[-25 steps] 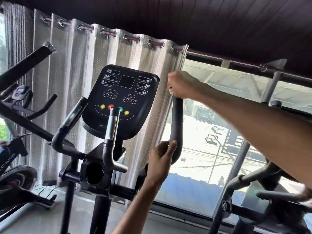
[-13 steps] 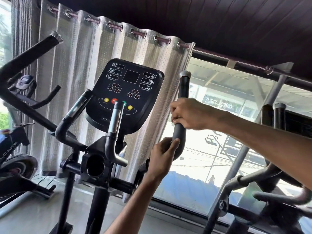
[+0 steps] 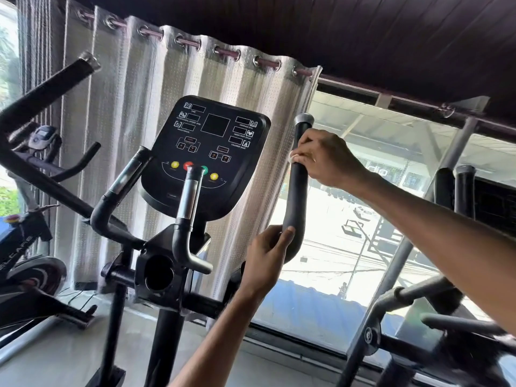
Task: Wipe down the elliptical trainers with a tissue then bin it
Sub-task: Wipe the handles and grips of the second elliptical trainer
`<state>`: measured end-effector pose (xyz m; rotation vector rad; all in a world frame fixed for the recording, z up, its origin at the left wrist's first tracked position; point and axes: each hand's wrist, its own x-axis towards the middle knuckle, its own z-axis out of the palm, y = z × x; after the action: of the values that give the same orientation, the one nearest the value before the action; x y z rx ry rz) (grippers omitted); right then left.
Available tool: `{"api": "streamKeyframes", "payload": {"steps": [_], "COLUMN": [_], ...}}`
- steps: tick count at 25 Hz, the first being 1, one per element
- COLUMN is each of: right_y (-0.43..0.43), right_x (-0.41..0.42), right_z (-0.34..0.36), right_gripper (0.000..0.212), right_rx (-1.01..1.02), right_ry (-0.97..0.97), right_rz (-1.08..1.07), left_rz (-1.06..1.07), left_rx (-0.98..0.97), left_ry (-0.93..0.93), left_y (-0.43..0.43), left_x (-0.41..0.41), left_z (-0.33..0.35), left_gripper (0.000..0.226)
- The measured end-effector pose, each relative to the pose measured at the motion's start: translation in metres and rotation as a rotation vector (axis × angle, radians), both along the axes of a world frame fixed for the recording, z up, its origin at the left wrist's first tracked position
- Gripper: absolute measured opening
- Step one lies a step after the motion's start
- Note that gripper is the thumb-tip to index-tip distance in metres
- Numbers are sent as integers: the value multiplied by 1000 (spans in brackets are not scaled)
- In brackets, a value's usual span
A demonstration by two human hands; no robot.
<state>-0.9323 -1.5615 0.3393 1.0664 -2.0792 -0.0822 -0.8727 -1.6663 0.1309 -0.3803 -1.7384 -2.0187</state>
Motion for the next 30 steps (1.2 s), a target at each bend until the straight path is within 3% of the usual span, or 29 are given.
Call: {"api": "streamKeyframes", "payload": {"steps": [4,10,14,17,21,23,26,30], "right_y": [10,32,25,12,19,26,35,52], "right_x": [20,32,1,-20,-4,10,22,32], "right_z": [-28,-57,-39,-20,-49,-71,-96,-102], "right_gripper": [9,13,14,17,13,13,14,13], "right_rx": [13,-64,-212,-325,-310,-307,-318,-294], "right_ry": [-19,-25,101,91,101,110,57,-183], "right_rz": [53,164,165,124,177,233,282,482], "left_rz": [-2,9,31,73,48,76,192,399], "left_rx": [-2,-10,-19,-29,-3,5,54,-154], "left_ry": [2,-43,-41,-36,-59,-64,-59,75], "left_y": [0,0,2,4,6,7,9,4], "left_x": [-1,5,12,14,13,17,28,40], "left_z": [0,2,7,9,8,12,18,26], "left_gripper": [53,38,38,40,44,32,13,40]}}
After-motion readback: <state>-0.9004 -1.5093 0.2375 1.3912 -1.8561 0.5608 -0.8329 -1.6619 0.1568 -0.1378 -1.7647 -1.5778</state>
